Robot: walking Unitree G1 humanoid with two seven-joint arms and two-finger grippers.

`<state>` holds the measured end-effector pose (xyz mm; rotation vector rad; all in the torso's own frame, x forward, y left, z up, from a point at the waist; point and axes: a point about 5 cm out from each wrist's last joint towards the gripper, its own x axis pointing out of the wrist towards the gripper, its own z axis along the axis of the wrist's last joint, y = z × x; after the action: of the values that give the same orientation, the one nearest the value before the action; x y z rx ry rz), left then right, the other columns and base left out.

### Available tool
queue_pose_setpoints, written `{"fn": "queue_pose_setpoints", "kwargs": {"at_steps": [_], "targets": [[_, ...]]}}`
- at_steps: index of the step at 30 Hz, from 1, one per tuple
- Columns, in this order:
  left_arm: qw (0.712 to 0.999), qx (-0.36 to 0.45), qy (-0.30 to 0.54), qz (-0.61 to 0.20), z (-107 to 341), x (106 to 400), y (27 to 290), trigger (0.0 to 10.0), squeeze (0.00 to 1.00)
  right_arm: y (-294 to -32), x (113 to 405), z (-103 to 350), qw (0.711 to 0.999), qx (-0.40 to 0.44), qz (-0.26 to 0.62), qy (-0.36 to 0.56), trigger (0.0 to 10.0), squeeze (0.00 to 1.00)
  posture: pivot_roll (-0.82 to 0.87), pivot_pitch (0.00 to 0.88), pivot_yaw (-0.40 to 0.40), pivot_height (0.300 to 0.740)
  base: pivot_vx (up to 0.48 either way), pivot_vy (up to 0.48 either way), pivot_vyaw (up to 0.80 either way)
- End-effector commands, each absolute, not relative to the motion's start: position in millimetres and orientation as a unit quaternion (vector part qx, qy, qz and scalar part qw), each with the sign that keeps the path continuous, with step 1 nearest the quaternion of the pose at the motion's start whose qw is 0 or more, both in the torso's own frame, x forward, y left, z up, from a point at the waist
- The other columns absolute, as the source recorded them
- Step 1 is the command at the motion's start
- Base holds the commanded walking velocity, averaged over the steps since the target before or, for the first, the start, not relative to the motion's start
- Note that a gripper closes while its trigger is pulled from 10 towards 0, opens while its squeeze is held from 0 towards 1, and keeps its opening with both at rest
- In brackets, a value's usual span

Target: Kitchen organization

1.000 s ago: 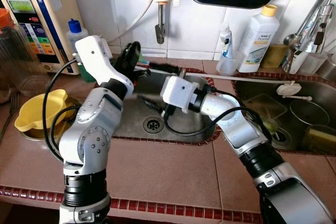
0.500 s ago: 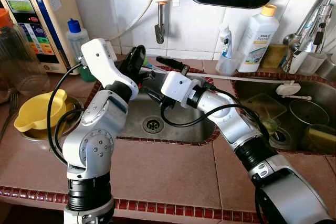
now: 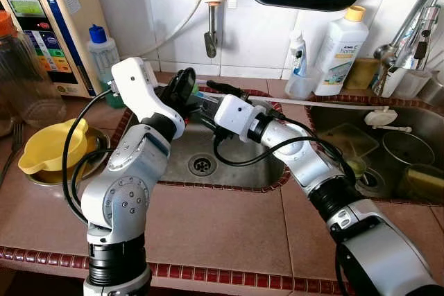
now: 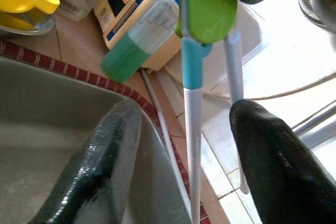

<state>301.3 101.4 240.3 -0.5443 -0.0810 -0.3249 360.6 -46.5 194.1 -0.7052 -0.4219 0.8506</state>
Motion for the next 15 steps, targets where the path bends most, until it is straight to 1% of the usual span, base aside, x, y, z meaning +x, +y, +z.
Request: {"fn": "queue_pose_setpoints", "kwargs": {"at_steps": [1,15], "targets": [[0.946,-0.266,-0.045,-0.179,245.6,296.0,95.4,10.0,0.00,-46.9,364.1,199.6,0.830,-0.336,0.395,-0.203,0.0,0.00,0.12,0.000,-0.007,0.740,0.000,0.000,0.00],[0.948,-0.261,-0.040,-0.176,244.5,294.5,95.2,10.0,0.00,-47.8,367.4,199.4,0.837,-0.333,0.384,-0.199,0.0,0.00,0.12,0.000,-0.008,0.740,0.000,0.000,0.00]]}}
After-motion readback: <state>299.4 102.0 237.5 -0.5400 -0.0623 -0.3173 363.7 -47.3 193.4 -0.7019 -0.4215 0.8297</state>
